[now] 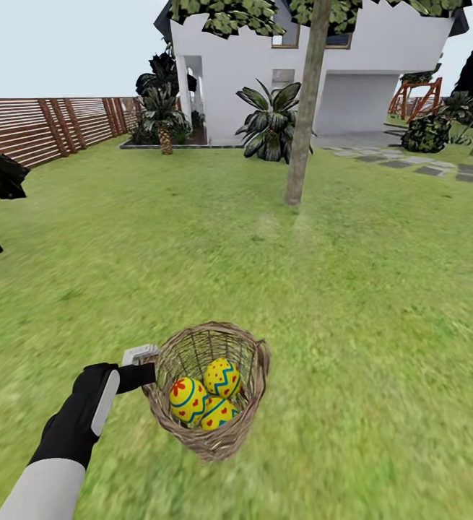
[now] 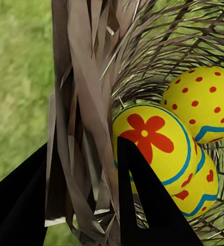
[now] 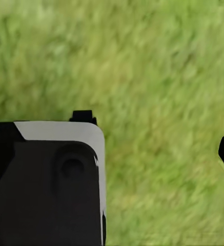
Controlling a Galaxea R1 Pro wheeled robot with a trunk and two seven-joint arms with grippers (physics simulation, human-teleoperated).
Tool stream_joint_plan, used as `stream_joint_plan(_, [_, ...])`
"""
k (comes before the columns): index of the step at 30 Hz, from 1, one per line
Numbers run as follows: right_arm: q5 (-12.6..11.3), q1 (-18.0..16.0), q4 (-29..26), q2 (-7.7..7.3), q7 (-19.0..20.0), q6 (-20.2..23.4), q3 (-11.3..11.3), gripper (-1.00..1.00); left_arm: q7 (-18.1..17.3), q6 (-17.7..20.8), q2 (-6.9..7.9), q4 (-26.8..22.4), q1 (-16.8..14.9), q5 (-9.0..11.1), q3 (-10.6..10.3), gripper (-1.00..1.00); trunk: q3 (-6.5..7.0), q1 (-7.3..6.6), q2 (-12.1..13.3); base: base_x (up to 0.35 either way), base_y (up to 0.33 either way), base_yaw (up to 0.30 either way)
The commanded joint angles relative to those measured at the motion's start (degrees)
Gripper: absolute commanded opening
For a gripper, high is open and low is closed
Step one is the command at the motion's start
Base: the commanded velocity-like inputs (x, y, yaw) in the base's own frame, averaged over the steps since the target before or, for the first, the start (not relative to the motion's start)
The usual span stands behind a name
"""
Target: Take the three Easter eggs out of the wicker basket on the lawn in the garden, then place them on the lawn next to a single tree (choose any tree) so that all three eggs are next to the same tree and none are left in the basket.
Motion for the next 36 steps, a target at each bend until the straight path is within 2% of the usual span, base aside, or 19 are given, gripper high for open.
stream_joint_plan(1, [-0.36, -0.03, 0.04, 0.0, -0.11, -0.18, 0.38, 1.0, -0.03, 0.32, -0.02, -0.05, -0.06, 0.88, 0.08, -1.0, 0.1, -0.18, 0.34, 0.276, -0.164, 0.207])
stream_joint_plan(17, [-0.83, -0.05, 0.04, -0.14, -0.16, -0.1, 0.29, 1.0, -0.01, 0.32, -0.02, -0.02, -0.06, 0.88, 0.08, -1.0, 2.98, -3.69, 6.75, 0.275, -0.164, 0.009])
stream_joint_plan(23, [-0.72, -0.03, 2.85, -0.25, -0.2, 0.0, 0.29, 1.0, -0.01, 0.32, -0.03, 0.01, -0.06, 0.89, 0.1, -1.0, 2.98, -3.69, 6.75, 0.275, -0.164, 0.0])
stream_joint_plan(36, [-0.76, -0.03, 2.94, -0.53, -0.29, 0.0, 0.29, 1.0, -0.01, 0.32, 0.07, -0.05, -0.06, 0.94, 0.26, -1.0, 2.98, -3.69, 6.75, 0.276, -0.161, 0.0])
